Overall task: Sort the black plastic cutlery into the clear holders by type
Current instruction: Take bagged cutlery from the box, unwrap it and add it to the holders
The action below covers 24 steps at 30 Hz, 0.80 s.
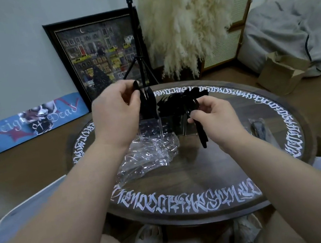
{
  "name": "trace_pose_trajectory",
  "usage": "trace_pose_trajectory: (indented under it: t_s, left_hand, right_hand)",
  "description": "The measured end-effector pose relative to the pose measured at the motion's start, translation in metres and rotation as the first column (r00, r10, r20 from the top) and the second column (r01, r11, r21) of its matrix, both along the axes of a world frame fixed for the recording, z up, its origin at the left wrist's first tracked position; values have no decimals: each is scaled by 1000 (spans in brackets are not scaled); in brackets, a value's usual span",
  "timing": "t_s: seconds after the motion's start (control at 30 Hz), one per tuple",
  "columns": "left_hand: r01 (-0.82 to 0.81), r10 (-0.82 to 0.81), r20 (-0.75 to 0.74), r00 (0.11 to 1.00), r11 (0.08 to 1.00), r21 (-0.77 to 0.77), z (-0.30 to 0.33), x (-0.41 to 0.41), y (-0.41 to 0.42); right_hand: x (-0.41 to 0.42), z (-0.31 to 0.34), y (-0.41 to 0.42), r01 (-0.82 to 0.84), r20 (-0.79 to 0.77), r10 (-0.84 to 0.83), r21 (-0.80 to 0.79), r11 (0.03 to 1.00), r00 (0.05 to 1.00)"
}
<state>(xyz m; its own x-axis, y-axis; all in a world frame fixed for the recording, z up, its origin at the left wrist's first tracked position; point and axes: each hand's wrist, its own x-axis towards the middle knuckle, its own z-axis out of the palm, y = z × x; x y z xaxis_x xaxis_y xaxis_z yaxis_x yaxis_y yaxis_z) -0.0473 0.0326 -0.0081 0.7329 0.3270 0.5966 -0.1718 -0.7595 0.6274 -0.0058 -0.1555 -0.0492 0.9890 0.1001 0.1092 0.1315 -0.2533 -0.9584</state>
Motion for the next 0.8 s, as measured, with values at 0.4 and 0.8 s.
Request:
trace_pose_trajectory:
  t_s: [0.4, 0.8]
  left_hand:
    - [8, 51, -146, 988, 925, 380, 13, 44, 23]
    - [156, 168, -434, 885, 772, 617, -32, 63, 27]
  right_hand:
    - [25, 18, 8, -61, -15, 61, 11, 998, 998]
    - [36, 9, 14, -89, -68, 91, 34, 995, 994]
